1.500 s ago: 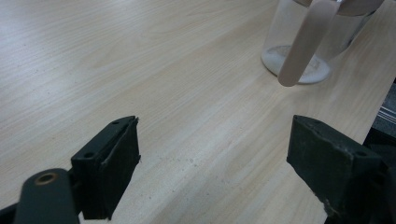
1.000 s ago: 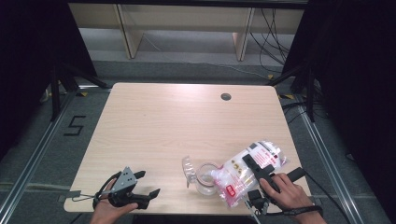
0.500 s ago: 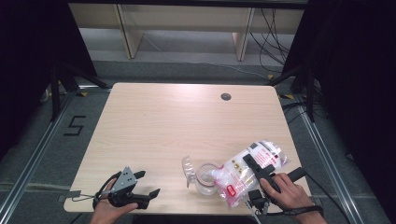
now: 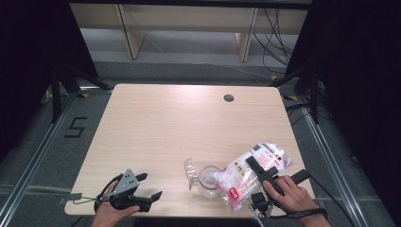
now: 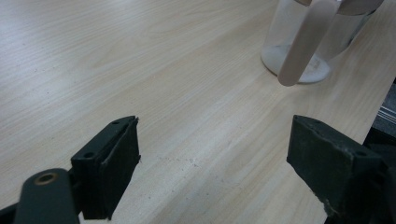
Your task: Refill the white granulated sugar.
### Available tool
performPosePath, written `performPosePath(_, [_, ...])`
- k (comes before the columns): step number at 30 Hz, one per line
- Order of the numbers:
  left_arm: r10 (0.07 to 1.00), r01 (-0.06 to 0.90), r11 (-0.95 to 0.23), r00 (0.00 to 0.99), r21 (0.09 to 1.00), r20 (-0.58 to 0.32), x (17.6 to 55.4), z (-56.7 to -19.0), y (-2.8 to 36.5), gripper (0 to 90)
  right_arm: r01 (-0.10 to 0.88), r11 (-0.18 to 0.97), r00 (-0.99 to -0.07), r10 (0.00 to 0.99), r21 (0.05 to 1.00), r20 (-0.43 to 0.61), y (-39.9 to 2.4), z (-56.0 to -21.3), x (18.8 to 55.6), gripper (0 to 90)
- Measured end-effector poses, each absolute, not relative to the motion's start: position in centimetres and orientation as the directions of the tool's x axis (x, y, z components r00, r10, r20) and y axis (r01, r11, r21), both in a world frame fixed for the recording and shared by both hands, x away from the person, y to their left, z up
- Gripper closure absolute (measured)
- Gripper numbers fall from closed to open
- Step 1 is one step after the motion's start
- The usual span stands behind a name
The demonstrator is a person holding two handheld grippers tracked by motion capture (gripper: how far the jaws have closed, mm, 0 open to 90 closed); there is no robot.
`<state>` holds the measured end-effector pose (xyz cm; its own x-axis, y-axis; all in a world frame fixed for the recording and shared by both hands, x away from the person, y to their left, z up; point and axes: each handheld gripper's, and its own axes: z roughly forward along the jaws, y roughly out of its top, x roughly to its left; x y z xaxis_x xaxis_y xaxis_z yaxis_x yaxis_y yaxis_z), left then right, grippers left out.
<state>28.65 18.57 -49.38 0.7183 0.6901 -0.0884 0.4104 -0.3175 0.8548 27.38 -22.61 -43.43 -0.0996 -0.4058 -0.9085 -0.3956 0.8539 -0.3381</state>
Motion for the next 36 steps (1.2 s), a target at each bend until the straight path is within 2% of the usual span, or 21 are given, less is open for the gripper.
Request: performPosePath(36, [0.695, 0.410, -0.304, 0.713, 0.860, -0.094, 28.63, -49.44, 18.47, 16.4, -0.394, 0.845, -0.088, -0.426, -0.361, -0.900, -22.62, -43.17, 27.38, 54.2])
